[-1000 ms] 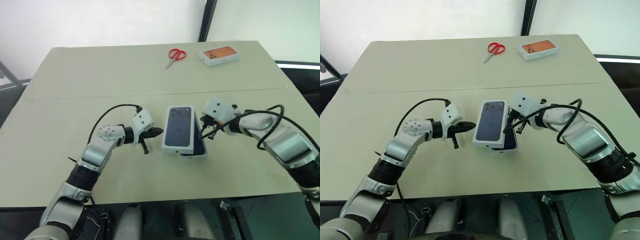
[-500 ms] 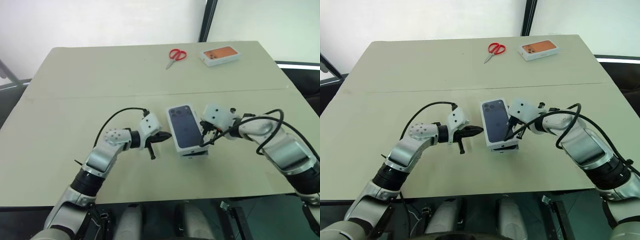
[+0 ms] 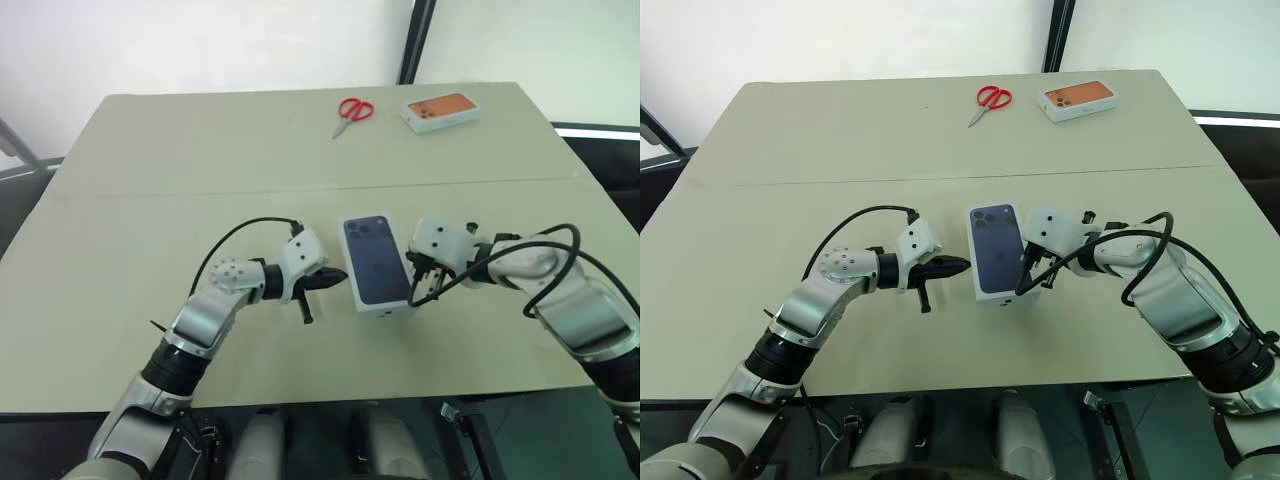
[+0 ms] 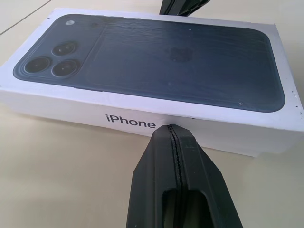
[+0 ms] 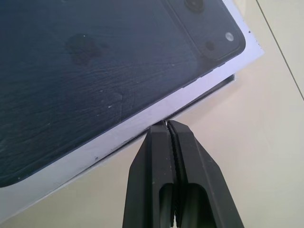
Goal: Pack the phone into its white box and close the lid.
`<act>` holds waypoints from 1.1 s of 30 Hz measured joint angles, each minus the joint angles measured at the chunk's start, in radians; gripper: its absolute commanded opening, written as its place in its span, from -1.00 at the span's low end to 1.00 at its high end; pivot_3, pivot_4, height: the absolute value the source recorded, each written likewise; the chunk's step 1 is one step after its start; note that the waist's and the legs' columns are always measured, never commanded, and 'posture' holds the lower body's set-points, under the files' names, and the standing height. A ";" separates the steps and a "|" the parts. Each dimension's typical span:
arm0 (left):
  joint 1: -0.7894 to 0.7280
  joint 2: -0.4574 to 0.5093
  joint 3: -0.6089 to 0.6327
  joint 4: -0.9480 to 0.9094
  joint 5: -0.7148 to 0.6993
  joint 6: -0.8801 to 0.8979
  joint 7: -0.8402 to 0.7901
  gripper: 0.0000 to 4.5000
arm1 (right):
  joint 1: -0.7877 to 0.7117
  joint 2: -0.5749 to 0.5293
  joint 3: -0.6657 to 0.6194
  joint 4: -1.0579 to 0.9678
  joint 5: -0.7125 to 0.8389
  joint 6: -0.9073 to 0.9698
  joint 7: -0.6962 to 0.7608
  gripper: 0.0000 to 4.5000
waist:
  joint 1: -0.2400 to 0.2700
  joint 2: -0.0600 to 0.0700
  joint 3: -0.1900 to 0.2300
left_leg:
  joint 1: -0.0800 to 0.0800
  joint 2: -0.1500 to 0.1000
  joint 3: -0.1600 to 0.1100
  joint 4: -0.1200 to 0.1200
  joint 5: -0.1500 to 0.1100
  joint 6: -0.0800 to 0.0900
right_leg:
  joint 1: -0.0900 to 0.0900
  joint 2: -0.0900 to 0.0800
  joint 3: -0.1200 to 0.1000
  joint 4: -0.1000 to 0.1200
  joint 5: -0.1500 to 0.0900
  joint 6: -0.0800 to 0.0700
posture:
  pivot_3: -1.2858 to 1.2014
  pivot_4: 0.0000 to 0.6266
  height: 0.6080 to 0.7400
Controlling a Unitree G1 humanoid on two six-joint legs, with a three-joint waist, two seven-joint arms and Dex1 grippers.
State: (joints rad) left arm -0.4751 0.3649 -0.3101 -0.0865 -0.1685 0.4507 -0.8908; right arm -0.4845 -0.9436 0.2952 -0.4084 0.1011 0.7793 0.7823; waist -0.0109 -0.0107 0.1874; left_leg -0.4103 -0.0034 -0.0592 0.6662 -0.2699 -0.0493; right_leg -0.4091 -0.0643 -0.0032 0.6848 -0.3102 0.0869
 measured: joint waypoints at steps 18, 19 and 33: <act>-0.002 -0.031 -0.001 0.033 0.010 -0.007 0.020 -1.00 | 0.045 0.015 -0.010 0.000 -0.043 0.000 0.010 -0.97 | 0.000 0.000 0.000 | 0.000 0.000 0.000 0.000 0.000 0.000 | 0.000 0.000 0.000 0.000 0.000 0.000 | 0.03 -0.52 0.35; -0.002 -0.031 -0.001 0.033 0.010 -0.007 0.021 -1.00 | 0.046 0.017 -0.010 0.000 -0.045 0.000 0.010 -0.97 | 0.000 0.000 0.000 | 0.000 0.000 0.000 0.000 0.000 0.000 | 0.000 0.000 0.000 0.000 0.000 0.000 | 0.03 -0.52 0.35; -0.004 -0.033 0.016 0.036 -0.010 -0.004 0.024 -1.00 | 0.094 0.010 -0.057 -0.001 -0.047 -0.031 0.044 -0.97 | 0.001 0.000 0.000 | 0.000 -0.001 0.000 0.001 0.000 0.000 | 0.000 0.000 0.000 0.000 0.000 0.000 | 0.03 -0.52 0.35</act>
State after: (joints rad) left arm -0.4790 0.3322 -0.2937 -0.0506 -0.1786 0.4470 -0.8667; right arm -0.3902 -0.9334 0.2377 -0.4093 0.0539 0.7484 0.8262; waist -0.0095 -0.0107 0.1874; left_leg -0.4102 -0.0039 -0.0592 0.6668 -0.2699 -0.0494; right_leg -0.4089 -0.0645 -0.0032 0.6850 -0.3102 0.0869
